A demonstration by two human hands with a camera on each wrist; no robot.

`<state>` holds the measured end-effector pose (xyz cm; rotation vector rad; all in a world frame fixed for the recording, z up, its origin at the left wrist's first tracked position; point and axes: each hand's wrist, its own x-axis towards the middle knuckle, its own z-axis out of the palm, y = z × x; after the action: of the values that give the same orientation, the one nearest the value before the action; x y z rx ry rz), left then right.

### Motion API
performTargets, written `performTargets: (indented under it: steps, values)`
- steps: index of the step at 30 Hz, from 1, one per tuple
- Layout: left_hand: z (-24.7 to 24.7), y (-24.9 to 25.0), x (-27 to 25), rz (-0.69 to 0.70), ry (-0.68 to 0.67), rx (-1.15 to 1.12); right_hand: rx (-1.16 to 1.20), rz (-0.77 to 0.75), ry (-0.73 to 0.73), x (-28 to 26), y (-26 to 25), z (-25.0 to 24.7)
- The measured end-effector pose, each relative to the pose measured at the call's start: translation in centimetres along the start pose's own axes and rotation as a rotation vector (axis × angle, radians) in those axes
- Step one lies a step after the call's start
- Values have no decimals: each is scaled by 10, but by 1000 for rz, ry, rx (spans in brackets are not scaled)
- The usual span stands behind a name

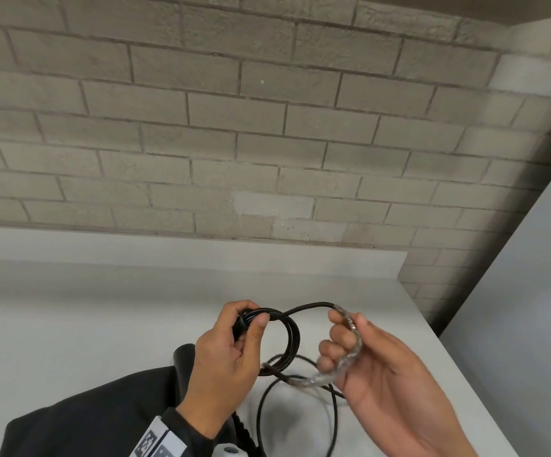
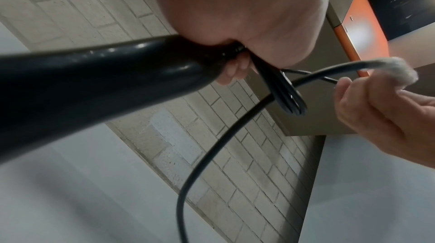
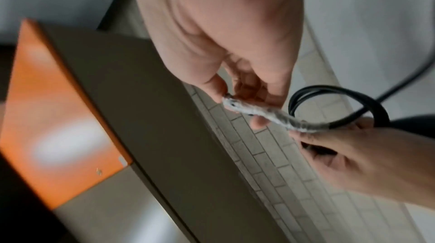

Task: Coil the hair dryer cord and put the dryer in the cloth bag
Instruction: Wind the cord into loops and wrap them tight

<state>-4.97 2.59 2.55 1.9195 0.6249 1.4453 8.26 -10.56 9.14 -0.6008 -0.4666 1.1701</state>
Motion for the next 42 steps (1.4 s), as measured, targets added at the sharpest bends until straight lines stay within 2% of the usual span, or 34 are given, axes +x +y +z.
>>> performTargets:
  steps: [2,4,6,8,11,14,19,22,24,27,29,31,34,36,38,40,42]
  values:
    - [2,1,0,3,-8,8,53,-13,-18,-1,4,-7]
    - [3,1,2,-11,5,18,-8,-80,-72,0,15,-17]
    - [4,-1,4,-28,32,21,-164,-166,-132,0,31,-28]
    - [5,0,5,-38,34,21,-415,-245,-153,1,48,-37]
    - [7,5,4,-46,17,32,-704,-321,-124,2,69,-39]
    - [8,8,3,-62,-10,20,-876,-377,-98,5,80,-35]
    - [8,8,2,-81,-11,3,-1134,-568,-4,8,81,-30]
    - [7,6,2,-68,-9,-6,-1016,-528,61,5,74,-24]
    - [6,2,4,-59,17,-8,-773,-466,114,2,65,-20]
    - [4,-3,6,-47,36,1,-330,-288,77,-5,49,-25]
    - [1,-4,8,-57,31,8,-171,-190,83,-13,33,-29]
    - [-3,-7,11,-80,45,23,-242,-69,129,-23,13,-36]
    - [-8,-14,12,-70,46,28,-680,209,55,-39,-23,-51]
    - [-6,-14,10,-50,9,36,-941,285,37,-48,-43,-59]
    - [-2,-12,9,-60,4,22,-1073,254,110,-50,-53,-67]
    - [1,-9,9,-79,14,16,-1091,64,269,-47,-47,-77]
    - [2,-6,10,-93,16,11,-1222,-168,434,-41,-27,-83]
